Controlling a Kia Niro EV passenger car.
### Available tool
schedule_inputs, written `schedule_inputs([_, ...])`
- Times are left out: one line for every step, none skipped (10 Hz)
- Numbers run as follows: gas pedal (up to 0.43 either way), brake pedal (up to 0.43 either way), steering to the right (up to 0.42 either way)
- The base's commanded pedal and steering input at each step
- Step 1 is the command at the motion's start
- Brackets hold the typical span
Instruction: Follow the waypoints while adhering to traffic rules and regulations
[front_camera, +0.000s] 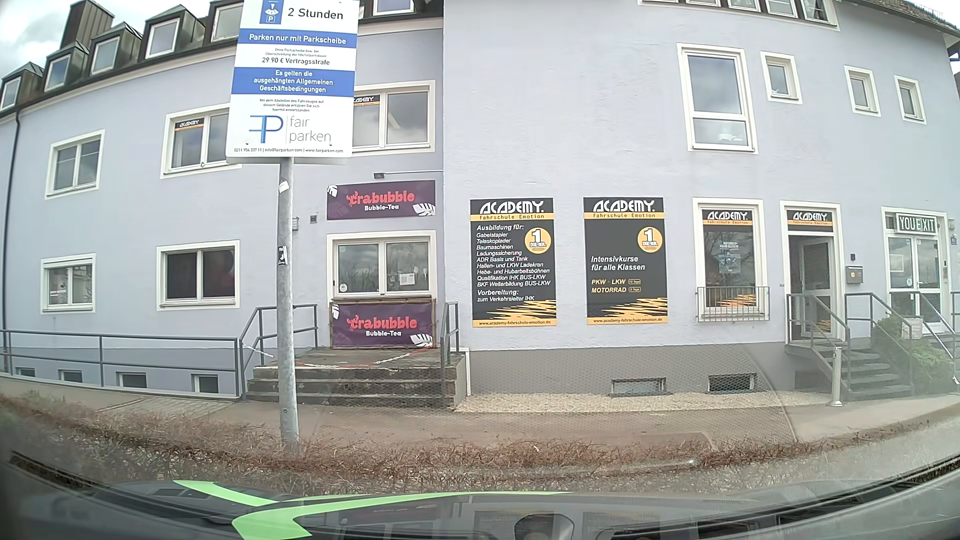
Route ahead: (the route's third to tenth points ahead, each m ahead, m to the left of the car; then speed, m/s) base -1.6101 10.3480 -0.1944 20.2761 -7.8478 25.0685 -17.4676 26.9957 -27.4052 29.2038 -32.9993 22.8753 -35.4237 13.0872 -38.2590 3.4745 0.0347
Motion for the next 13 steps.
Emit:
schedule_inputs([0.000, 0.037, -0.282])
schedule_inputs([0.000, 0.024, -0.282])
schedule_inputs([0.000, 0.030, -0.281])
schedule_inputs([0.000, 0.061, -0.281])
schedule_inputs([0.000, 0.079, -0.281])
schedule_inputs([0.000, 0.085, -0.280])
schedule_inputs([0.000, 0.079, -0.280])
schedule_inputs([0.000, 0.085, -0.279])
schedule_inputs([0.000, 0.085, -0.267])
schedule_inputs([0.000, 0.079, -0.235])
schedule_inputs([0.000, 0.073, -0.202])
schedule_inputs([0.000, 0.079, -0.152])
schedule_inputs([0.000, 0.085, -0.098])
